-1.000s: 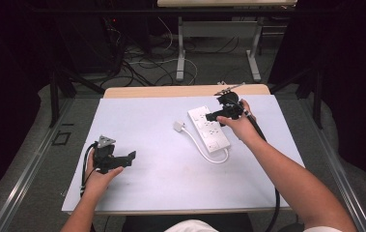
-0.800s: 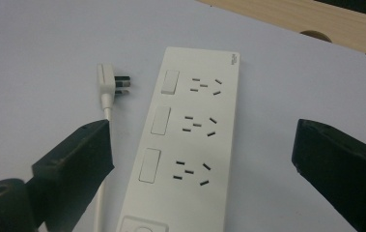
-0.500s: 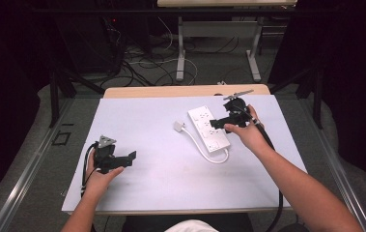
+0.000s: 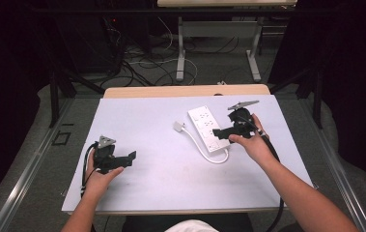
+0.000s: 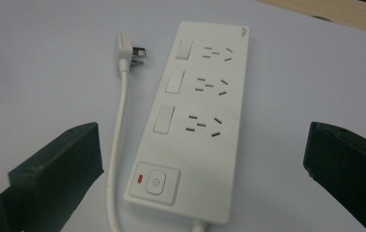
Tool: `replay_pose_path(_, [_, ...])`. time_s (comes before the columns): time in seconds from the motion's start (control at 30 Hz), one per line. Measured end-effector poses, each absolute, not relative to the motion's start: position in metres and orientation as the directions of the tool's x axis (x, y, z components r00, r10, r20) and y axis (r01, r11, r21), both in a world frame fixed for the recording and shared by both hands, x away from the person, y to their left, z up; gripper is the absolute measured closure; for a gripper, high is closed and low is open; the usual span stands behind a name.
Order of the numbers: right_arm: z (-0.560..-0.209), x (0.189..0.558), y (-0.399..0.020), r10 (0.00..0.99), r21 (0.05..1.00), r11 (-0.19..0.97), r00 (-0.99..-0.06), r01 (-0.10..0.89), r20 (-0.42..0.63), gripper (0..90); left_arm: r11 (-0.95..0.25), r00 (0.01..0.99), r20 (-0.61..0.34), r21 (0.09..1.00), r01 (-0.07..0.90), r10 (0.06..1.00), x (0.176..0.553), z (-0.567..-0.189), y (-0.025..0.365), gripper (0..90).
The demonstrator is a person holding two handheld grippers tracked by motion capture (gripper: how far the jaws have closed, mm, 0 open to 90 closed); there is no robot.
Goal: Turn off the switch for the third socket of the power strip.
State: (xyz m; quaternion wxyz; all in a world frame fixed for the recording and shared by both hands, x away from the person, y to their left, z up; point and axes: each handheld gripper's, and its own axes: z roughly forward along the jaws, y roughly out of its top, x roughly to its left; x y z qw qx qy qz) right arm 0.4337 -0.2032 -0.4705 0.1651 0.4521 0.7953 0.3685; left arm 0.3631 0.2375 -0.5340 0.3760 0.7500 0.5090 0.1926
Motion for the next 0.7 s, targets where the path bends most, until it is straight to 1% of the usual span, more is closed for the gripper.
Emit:
replay_pose_path(0.23, [-0.479,0.421,-0.206,0.839,0.735,0.334,-0.541,0.591,0.054,0.0,-0.195,0.408,-0.099,0.761,0.619,0.908,0.363,-0.534,0.237,6.0])
replay_pose_path(0.7, [-0.501,0.404,-0.229,0.849,0.758,0.264,-0.516,0.597,0.111,0.0,-0.190,0.403,-0.098,0.765,0.615,0.910,0.362,-0.534,0.236,6.0])
